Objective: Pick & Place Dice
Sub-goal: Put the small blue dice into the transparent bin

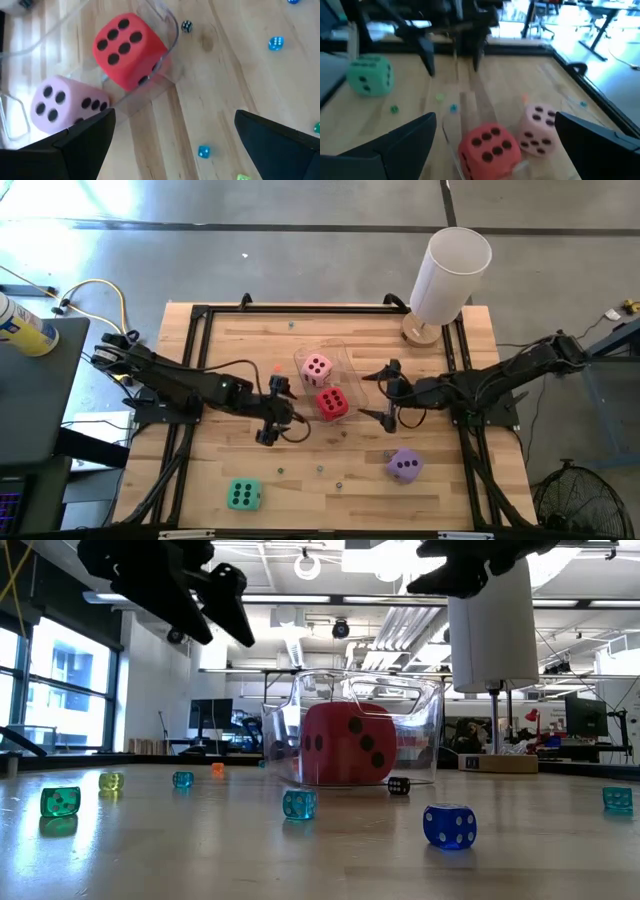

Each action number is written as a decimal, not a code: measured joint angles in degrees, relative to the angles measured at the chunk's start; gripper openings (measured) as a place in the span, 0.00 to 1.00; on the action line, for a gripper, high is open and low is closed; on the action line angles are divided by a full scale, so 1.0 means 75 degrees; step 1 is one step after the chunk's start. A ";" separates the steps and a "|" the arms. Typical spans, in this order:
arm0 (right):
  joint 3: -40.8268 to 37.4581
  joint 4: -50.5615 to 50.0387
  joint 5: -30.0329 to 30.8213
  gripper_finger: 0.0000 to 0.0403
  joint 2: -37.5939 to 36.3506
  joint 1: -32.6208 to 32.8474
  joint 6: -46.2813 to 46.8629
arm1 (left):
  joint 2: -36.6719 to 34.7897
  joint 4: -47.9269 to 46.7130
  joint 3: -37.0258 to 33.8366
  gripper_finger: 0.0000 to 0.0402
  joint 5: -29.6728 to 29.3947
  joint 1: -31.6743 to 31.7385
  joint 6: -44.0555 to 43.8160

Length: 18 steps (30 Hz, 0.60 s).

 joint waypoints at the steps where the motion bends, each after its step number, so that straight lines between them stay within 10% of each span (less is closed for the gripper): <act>1: 0.0000 0.0173 0.0008 0.99 0.0000 0.0003 0.0003 | 0.0017 -0.0088 0.0000 1.00 0.0014 -0.0005 -0.0113; 18: -0.0009 0.1216 -0.0853 0.99 0.0315 -0.0117 -0.0754 | 0.0041 -0.0484 -0.0006 1.00 0.0087 -0.0627 -0.0658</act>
